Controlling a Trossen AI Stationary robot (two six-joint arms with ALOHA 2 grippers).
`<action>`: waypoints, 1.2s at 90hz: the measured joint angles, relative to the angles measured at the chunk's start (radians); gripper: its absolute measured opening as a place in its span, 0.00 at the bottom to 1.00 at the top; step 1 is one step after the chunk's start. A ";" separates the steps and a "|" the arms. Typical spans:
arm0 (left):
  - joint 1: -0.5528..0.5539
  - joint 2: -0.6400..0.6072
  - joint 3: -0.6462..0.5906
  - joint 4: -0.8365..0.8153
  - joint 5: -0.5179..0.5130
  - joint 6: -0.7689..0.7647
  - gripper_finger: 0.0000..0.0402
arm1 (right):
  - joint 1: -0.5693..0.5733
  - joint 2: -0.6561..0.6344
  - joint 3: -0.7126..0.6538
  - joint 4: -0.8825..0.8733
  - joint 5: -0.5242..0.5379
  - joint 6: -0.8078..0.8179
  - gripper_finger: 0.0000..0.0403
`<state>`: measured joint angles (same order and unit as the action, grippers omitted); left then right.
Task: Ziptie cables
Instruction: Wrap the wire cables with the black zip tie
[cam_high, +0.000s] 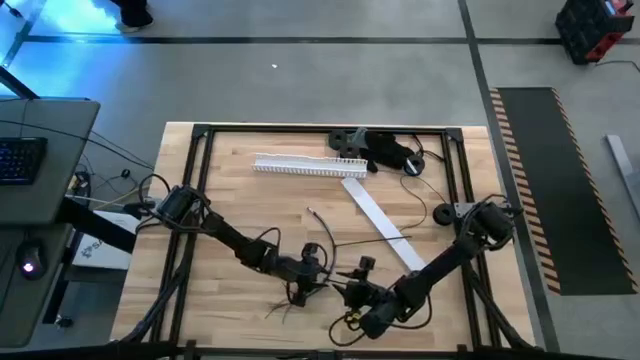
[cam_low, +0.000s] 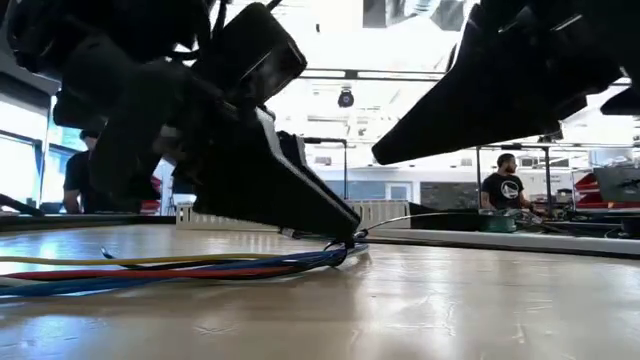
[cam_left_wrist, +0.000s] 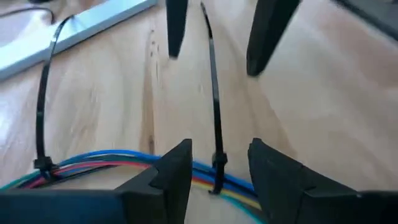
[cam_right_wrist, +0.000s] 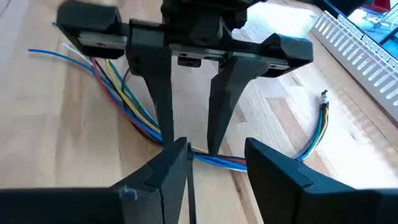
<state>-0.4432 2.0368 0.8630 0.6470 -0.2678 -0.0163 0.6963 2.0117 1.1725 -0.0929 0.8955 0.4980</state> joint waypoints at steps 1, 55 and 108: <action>-0.001 0.003 0.002 -0.001 -0.002 0.003 0.34 | 0.000 0.000 0.000 0.000 0.000 0.000 0.36; -0.009 0.058 0.096 -0.103 -0.048 0.023 0.11 | -0.009 0.000 -0.003 -0.007 -0.164 0.084 0.36; -0.010 0.058 0.096 -0.104 -0.050 0.019 0.07 | -0.034 0.126 -0.040 0.123 -0.145 0.074 0.32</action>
<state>-0.4530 2.0953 0.9592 0.5430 -0.3174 0.0029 0.6628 2.1373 1.1322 0.0302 0.7505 0.5716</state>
